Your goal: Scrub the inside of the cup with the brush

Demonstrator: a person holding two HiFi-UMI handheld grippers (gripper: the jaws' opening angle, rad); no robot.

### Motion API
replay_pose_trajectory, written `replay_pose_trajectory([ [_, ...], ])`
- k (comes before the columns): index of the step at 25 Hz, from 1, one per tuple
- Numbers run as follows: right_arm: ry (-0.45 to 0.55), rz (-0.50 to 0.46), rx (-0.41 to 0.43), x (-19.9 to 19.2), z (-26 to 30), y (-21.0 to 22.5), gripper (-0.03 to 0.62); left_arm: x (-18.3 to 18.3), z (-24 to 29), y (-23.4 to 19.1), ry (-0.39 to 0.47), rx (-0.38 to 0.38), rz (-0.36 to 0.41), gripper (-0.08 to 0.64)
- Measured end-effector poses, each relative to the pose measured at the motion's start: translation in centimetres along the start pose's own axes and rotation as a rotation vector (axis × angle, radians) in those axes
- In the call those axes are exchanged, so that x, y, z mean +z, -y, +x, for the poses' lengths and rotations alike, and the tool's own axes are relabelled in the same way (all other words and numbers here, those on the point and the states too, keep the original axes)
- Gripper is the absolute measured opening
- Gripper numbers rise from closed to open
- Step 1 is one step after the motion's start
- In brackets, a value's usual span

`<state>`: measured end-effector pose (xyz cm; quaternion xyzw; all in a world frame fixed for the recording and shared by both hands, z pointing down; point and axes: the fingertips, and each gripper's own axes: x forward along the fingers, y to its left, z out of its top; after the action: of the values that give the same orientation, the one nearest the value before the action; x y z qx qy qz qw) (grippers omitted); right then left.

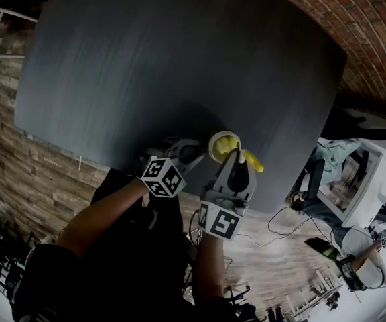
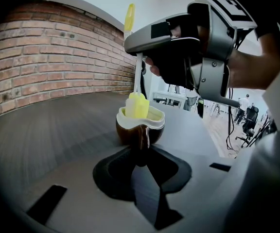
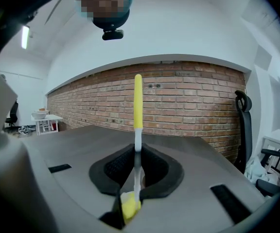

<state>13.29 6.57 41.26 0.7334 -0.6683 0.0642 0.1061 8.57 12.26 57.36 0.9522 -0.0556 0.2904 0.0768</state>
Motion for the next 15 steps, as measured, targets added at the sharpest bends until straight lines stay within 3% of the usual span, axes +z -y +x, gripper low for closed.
replay_pose_trajectory([
  [15, -0.042, 0.016, 0.031, -0.7, -2.5, -0.3, 0.06, 0.0, 0.2, 0.0, -0.003, 0.004, 0.004, 0.089],
])
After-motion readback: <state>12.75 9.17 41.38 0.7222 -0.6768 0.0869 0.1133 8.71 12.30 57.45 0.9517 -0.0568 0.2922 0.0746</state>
